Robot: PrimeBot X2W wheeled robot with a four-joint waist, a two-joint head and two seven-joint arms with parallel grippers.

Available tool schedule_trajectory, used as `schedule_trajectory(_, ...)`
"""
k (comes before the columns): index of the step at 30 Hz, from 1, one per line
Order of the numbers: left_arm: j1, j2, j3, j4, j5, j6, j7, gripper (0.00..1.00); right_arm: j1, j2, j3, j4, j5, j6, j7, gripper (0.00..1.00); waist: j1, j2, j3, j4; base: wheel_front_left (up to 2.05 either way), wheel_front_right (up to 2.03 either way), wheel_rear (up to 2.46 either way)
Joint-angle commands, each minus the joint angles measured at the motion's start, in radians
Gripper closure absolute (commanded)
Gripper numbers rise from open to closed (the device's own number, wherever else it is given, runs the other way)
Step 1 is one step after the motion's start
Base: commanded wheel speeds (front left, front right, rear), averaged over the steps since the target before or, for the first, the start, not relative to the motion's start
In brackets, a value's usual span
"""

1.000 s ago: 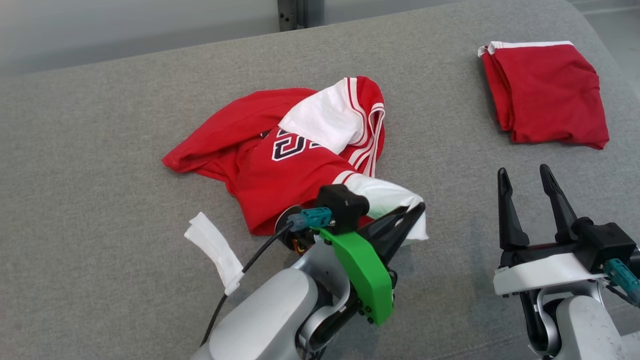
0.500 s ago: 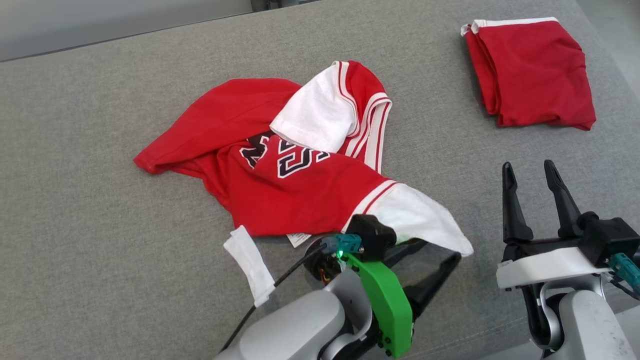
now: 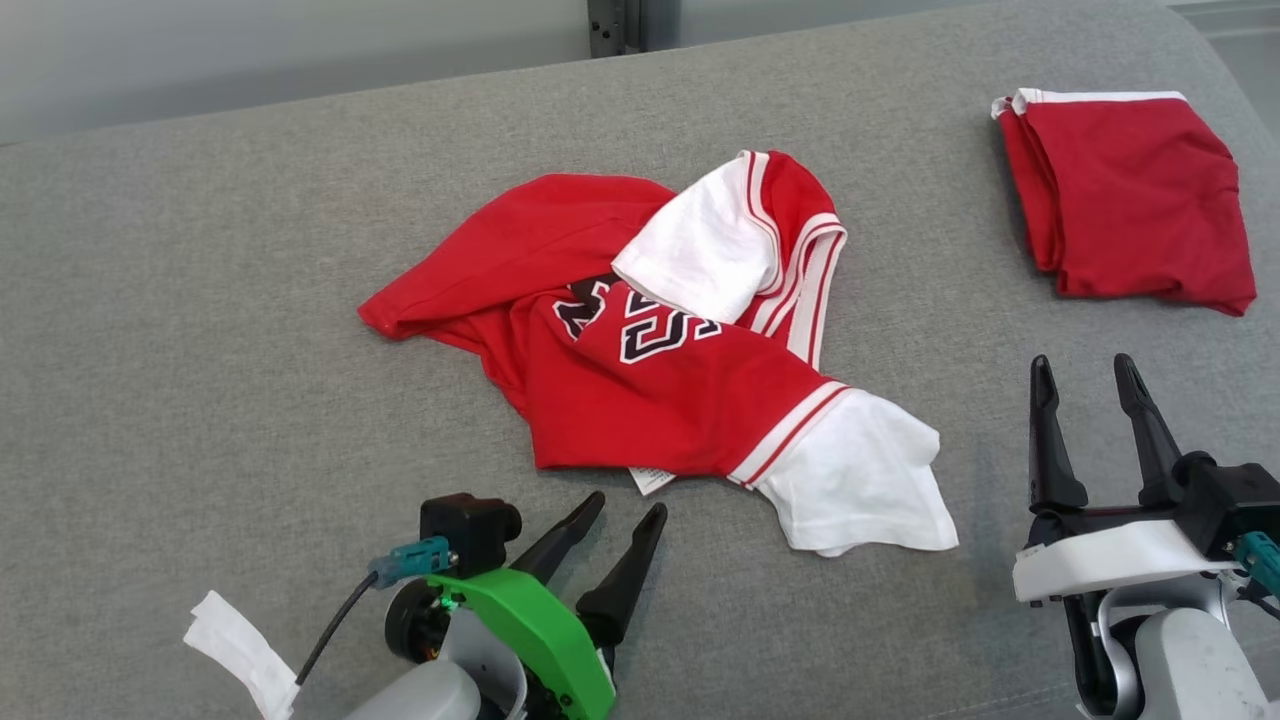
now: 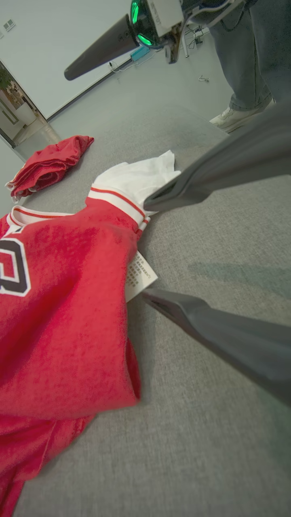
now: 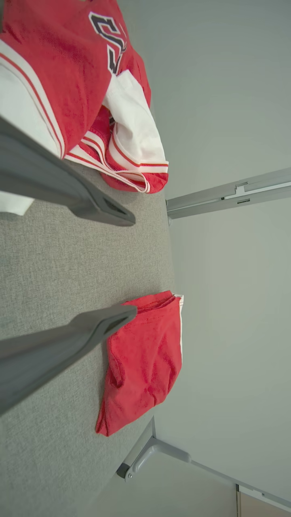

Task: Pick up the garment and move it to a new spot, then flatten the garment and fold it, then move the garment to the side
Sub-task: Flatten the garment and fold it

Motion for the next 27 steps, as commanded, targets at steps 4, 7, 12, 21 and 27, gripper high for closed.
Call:
schedule_trajectory(4, 0.029, 0.020, -0.018, 0.011, 0.004, 0.048, 0.037, 0.00, -0.004, -0.002, 0.010, -0.005, -0.010, 0.000, -0.003, 0.00, 0.0000, 0.0000, -0.024, 0.046, 0.00, 0.00, 0.00)
schedule_trajectory(7, 0.016, -0.017, -0.012, 0.045, -0.019, 0.040, 0.045, 0.00, -0.017, -0.002, 0.015, -0.008, -0.015, 0.000, -0.003, 0.00, 0.0000, 0.0000, -0.015, 0.052, 0.00, 0.00, 0.00)
schedule_trajectory(12, -0.034, -0.108, -0.005, 0.156, -0.034, 0.029, 0.030, 0.00, -0.025, -0.002, 0.023, -0.005, -0.018, 0.000, -0.003, 0.00, 0.0000, 0.0000, 0.001, 0.048, 0.00, 0.00, 0.00)
schedule_trajectory(21, -0.080, -0.162, 0.020, 0.334, -0.044, 0.022, 0.000, 0.34, -0.015, -0.002, 0.023, 0.000, -0.013, 0.000, -0.003, 0.00, 0.0000, 0.0000, 0.005, 0.012, 0.00, 0.00, 0.00)
schedule_trajectory(27, -0.101, -0.189, 0.041, 0.398, -0.057, -0.002, -0.031, 0.52, -0.006, -0.002, 0.021, -0.001, -0.012, 0.000, -0.003, 0.00, 0.0000, 0.0000, 0.002, 0.002, 0.00, 0.00, 0.00)
